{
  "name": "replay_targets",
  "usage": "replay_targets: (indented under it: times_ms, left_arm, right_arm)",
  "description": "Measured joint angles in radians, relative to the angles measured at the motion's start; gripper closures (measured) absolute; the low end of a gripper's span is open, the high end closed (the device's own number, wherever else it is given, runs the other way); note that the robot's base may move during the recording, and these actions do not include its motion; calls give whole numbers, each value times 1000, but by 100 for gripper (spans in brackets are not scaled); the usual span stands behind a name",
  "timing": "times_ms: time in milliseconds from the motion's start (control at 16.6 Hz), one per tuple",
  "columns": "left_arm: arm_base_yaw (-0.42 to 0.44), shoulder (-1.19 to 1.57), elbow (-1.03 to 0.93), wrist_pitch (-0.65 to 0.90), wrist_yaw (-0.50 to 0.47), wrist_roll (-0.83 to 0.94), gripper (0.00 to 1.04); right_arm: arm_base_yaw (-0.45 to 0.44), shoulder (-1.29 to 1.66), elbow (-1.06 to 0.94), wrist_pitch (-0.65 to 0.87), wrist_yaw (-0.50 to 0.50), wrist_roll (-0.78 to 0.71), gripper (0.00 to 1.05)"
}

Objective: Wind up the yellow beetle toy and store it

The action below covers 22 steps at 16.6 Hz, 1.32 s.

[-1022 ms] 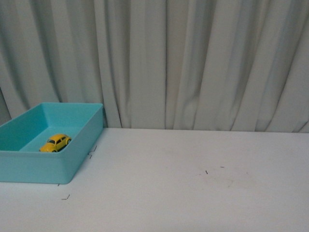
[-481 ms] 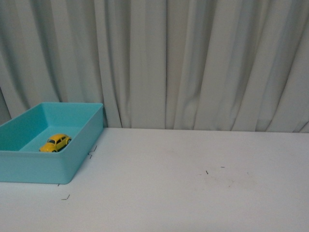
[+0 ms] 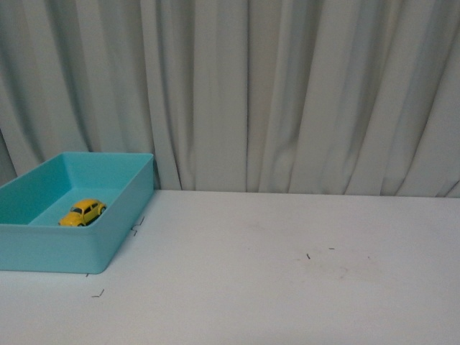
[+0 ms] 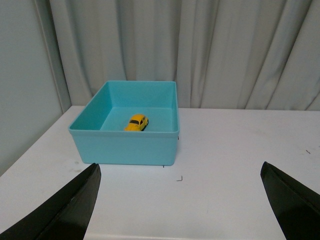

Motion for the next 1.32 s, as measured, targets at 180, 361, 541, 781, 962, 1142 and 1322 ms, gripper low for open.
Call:
replay_targets:
  times_ms: [180,361,541,781,962,1142,1322]
  left_arm:
    - [0,0,0,0,0,0,7]
    - [0,0,0,1,0,0,7]
    - [0,0,0,1,0,0,7]
    - [0,0,0,-1,0,0,7]
    - [0,0,0,1,0,0,7]
    - [0,0,0,0,0,0,7]
    - [0,0,0,0,0,-1,7]
  right_arm:
    - [0,0,0,0,0,0,7]
    - [0,0,0,0,0,0,7]
    - [0,0,0,0,0,0,7]
    - [0,0,0,-1,0,0,7]
    - [0,0,0,3,0,0,7]
    - [0,0,0,-1,0,0,7]
    - [0,0,0,0,0,0,7]
